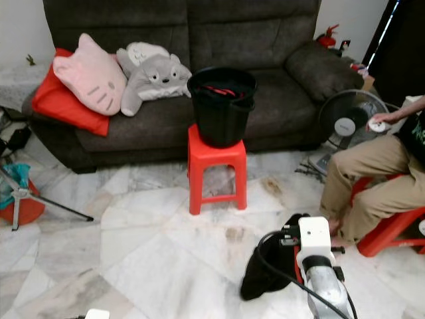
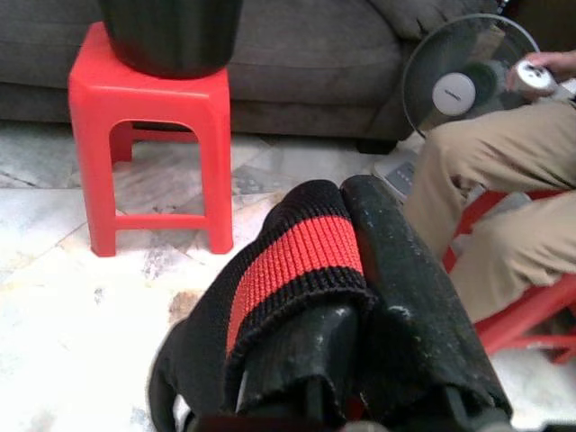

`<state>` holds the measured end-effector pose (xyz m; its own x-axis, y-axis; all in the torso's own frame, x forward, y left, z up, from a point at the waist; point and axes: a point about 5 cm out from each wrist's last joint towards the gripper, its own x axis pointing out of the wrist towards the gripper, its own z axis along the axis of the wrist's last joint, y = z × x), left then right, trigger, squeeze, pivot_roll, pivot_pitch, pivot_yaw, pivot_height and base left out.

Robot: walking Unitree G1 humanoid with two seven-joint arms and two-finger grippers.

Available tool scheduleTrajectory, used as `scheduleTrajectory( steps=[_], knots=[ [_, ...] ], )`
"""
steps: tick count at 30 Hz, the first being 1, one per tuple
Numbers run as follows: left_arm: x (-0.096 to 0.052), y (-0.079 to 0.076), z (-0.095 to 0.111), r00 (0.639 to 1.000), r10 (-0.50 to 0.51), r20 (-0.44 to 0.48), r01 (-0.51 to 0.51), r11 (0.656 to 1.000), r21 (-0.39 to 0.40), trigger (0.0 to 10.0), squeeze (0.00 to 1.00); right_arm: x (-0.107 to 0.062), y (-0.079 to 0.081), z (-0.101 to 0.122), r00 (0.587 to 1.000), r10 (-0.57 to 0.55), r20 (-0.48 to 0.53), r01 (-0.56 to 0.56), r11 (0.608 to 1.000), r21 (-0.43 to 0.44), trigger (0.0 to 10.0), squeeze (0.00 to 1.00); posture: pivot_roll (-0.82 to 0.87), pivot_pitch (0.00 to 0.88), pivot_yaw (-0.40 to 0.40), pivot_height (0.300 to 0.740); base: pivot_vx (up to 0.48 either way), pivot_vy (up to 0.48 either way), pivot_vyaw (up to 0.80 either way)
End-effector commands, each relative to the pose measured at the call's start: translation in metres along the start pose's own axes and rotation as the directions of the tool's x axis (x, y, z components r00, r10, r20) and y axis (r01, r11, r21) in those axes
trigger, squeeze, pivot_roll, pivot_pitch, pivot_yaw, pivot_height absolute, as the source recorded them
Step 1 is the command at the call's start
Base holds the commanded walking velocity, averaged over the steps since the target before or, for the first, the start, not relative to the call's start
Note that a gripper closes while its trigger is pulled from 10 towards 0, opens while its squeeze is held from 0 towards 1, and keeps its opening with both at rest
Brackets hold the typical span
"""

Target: Hang hanger

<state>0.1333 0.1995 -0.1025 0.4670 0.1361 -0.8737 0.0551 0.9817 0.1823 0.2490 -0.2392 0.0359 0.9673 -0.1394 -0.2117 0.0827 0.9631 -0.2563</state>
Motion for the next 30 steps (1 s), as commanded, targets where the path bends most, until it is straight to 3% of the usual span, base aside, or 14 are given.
scheduleTrajectory(
  steps=[1,7,12,17,22,25,26,30],
  knots=[
    [-0.001,-0.018,-0.002,0.999,-0.048,-0.01,0.048,0.998,-0.036,10.0,0.0,0.008,-0.005,0.015,0.999,0.002,0.048,-0.002,1.0,0.002,10.0,0.0,0.01,0.0,-0.098,0.74,0.0,0.0,0.0],
    [0.0,-0.022,0.002,0.999,-0.051,-0.001,0.051,0.996,-0.076,10.0,0.0,0.014,-0.012,0.02,0.998,-0.016,0.054,0.016,1.0,0.01,10.0,0.0,0.04,0.0,-0.118,0.74,0.0,0.0,0.0],
    [0.0,-0.018,0.003,0.999,-0.042,0.004,0.043,0.996,-0.082,10.0,0.0,0.017,-0.016,0.021,0.995,-0.072,0.07,0.068,0.996,0.059,10.0,0.0,0.02,0.0,-0.083,0.74,0.0,0.0,0.0],
    [-0.001,-0.01,0.01,0.993,-0.024,0.113,0.045,0.982,-0.184,10.0,0.0,0.012,-0.016,0.021,0.991,-0.09,0.098,0.08,0.992,0.093,10.0,0.0,0.0,0.0,-0.042,0.74,0.0,0.0,0.0],
    [-0.002,-0.008,0.013,0.987,-0.047,0.155,0.07,0.986,-0.152,10.0,0.0,0.01,-0.011,0.013,0.994,-0.081,0.074,0.074,0.993,0.095,10.0,0.0,0.04,0.0,-0.037,0.74,0.0,0.0,0.0],
    [-0.004,0.019,0.115,0.884,-0.038,0.466,0.038,0.999,0.009,10.0,0.0,0.012,-0.007,0.012,0.994,-0.079,0.071,0.072,0.993,0.096,10.0,0.0,0.03,0.0,-0.019,0.74,0.0,0.0,0.0],
    [-0.005,0.018,0.124,0.873,-0.067,0.483,0.046,0.997,0.055,10.0,0.0,0.012,-0.006,0.013,0.994,-0.084,0.073,0.077,0.992,0.1,10.0,0.0,0.03,0.0,-0.014,0.74,0.0,0.0,0.0],
    [-0.007,0.018,0.13,0.855,-0.088,0.511,0.043,0.994,0.099,10.0,0.0,0.011,-0.005,0.012,0.994,-0.083,0.072,0.076,0.992,0.101,10.0,0.0,0.04,0.0,-0.006,0.74,0.0,0.0,0.0]
  ],
)
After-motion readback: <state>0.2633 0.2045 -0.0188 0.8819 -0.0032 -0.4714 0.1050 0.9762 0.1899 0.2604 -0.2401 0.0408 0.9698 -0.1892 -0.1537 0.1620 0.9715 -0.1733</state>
